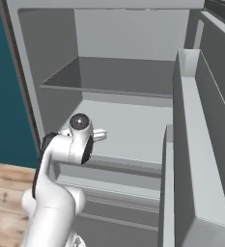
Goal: Gather the garlic and bell pepper from the fridge and place them on a tray on the dining counter. Then gather the steaks from the fridge and place them on the other tray.
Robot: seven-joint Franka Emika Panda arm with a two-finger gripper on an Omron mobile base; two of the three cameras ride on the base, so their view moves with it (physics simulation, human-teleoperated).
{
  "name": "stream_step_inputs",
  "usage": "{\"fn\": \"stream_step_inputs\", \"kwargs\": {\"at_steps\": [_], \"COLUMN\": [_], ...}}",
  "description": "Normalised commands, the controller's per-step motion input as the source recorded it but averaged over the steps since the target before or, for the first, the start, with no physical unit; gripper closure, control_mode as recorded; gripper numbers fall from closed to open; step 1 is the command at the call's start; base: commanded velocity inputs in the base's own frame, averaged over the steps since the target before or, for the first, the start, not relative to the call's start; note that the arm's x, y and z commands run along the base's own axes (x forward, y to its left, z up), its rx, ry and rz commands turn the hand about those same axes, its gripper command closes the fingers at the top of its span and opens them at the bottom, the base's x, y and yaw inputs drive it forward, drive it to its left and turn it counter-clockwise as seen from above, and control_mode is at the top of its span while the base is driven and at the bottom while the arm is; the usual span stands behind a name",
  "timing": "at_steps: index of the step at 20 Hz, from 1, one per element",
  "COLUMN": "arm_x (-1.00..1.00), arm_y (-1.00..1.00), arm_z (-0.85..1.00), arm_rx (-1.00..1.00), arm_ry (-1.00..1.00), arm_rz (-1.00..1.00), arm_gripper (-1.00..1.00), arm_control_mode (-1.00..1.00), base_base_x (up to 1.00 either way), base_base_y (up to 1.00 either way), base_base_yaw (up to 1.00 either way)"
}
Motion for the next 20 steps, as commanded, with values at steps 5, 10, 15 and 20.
{"fn": "stream_step_inputs", "kwargs": {"at_steps": [5, 10, 15, 20], "arm_x": [-1.0, -1.0, -0.91, -0.49], "arm_y": [-0.14, -0.29, -0.09, 0.2], "arm_z": [1.0, 0.97, 0.51, 0.0], "arm_rx": [-0.1, -0.04, -0.01, -0.08], "arm_ry": [0.05, 0.0, 0.08, 0.0], "arm_rz": [0.0, 0.05, 0.15, 0.06], "arm_gripper": [1.0, 1.0, 1.0, 1.0], "arm_control_mode": [-1.0, -1.0, -1.0, -1.0], "base_base_x": [0.0, 0.0, 0.0, 0.0], "base_base_y": [0.0, 0.0, 0.0, 0.0], "base_base_yaw": [0.0, 0.0, 0.0, 0.0]}}
